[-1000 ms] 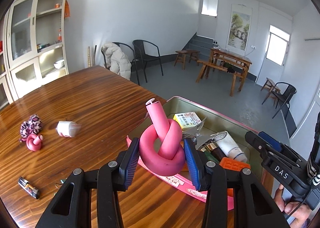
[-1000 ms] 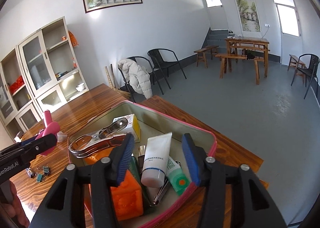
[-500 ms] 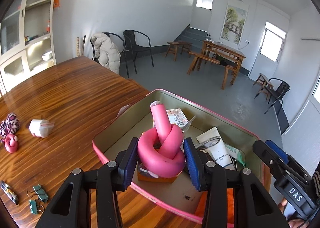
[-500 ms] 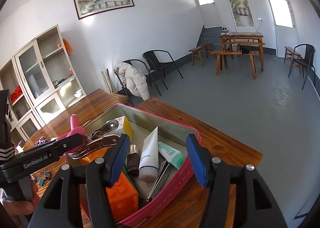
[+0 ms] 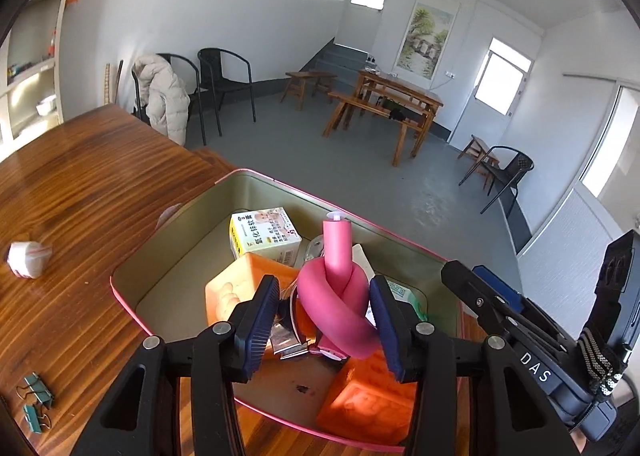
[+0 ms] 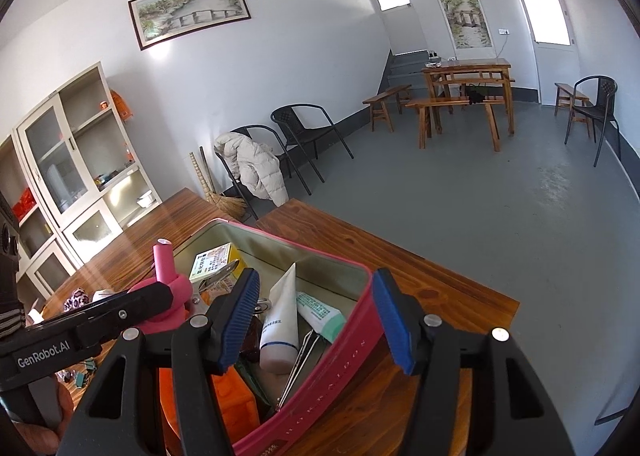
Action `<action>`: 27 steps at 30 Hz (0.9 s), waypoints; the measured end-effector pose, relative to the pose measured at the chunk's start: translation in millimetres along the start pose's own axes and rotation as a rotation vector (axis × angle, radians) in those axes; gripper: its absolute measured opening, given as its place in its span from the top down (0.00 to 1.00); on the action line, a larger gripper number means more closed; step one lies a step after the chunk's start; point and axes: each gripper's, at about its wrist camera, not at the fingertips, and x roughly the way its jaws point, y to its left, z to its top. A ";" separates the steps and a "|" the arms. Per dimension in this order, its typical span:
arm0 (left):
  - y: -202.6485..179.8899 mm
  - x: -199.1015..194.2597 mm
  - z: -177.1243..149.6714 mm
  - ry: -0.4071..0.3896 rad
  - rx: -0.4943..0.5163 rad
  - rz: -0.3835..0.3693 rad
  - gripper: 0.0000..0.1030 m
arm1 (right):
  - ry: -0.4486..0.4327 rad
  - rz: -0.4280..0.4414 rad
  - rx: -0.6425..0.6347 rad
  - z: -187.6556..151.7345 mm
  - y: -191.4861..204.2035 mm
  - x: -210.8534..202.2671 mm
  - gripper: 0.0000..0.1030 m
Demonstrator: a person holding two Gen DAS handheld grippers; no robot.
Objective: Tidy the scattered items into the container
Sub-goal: 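Open both grippers to drop curler and tube into the tin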
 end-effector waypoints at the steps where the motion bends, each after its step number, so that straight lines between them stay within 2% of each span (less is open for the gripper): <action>1: 1.7 0.4 0.9 0.006 -0.017 -0.027 0.51 | 0.000 -0.002 0.001 0.1 0.4 0.4 0.39; 3: 4.7 3.3 1.0 0.026 -0.060 -0.100 0.39 | 0.003 -0.005 0.003 -0.2 1.2 1.0 0.39; 4: 6.7 3.5 0.8 0.029 -0.083 -0.133 0.25 | 0.005 -0.004 0.004 -0.4 1.9 1.4 0.39; 5: 7.9 3.3 0.3 0.030 -0.100 -0.152 0.21 | 0.006 -0.003 0.005 -0.3 2.8 1.6 0.39; 7: 6.7 3.1 -1.5 0.031 -0.098 -0.154 0.21 | 0.004 -0.005 0.003 -0.1 3.9 0.8 0.39; 15: 18.3 -11.0 -1.7 -0.017 -0.107 -0.053 0.21 | 0.000 -0.018 0.016 1.9 3.4 -1.7 0.39; 27: 41.2 -38.1 -5.1 -0.070 -0.110 0.080 0.21 | 0.000 0.018 -0.020 -2.0 26.5 -6.7 0.38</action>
